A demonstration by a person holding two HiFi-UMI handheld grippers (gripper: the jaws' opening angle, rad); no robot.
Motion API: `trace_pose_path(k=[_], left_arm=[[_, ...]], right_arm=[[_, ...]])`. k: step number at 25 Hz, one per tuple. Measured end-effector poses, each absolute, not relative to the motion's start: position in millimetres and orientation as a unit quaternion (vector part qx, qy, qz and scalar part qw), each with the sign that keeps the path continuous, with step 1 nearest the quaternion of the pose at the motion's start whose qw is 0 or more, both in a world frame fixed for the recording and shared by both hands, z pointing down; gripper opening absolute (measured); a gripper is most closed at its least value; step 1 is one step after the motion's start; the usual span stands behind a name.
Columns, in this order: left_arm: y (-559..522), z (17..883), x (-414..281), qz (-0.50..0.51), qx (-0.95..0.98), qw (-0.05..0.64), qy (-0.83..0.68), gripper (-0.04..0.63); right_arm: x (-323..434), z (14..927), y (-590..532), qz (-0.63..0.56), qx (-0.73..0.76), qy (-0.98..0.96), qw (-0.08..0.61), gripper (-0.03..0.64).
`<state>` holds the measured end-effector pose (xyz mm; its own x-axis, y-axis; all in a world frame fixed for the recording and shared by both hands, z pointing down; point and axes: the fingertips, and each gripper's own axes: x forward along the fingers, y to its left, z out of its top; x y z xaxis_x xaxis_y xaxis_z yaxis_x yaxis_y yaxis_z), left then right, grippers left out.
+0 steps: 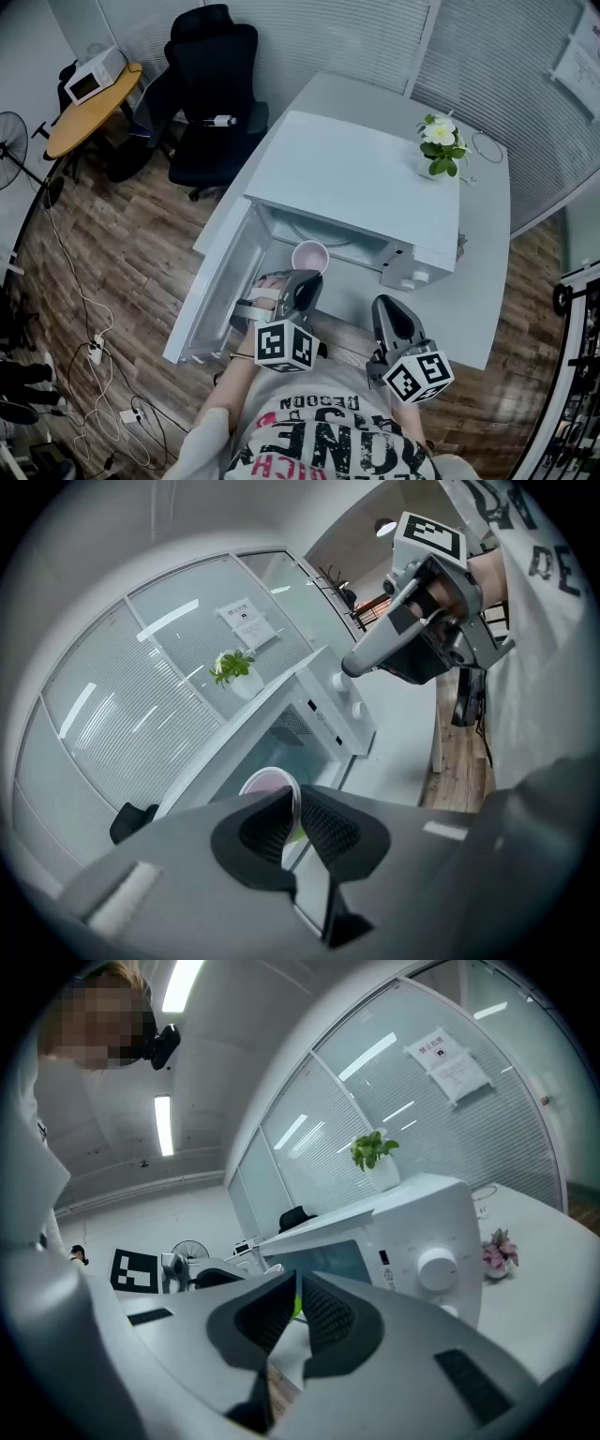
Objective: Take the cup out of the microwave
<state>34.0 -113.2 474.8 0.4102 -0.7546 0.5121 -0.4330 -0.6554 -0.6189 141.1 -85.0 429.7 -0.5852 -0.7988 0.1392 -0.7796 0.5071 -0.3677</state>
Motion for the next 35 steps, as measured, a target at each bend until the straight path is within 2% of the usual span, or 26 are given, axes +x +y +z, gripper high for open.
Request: trace_pose_path(k=[21,35], left_arm=[[-97,487,28,-0.390,-0.818,0.165,0.388,0.038],[-105,464,3,-0.198,-0.848,0.043,0.490,0.038]], right_arm=[[133,438,-80,-0.206,-0.433,0.877,0.015,0.028],[130,437,-79,-0.208,-0.435,0.876,0.020,0.028]])
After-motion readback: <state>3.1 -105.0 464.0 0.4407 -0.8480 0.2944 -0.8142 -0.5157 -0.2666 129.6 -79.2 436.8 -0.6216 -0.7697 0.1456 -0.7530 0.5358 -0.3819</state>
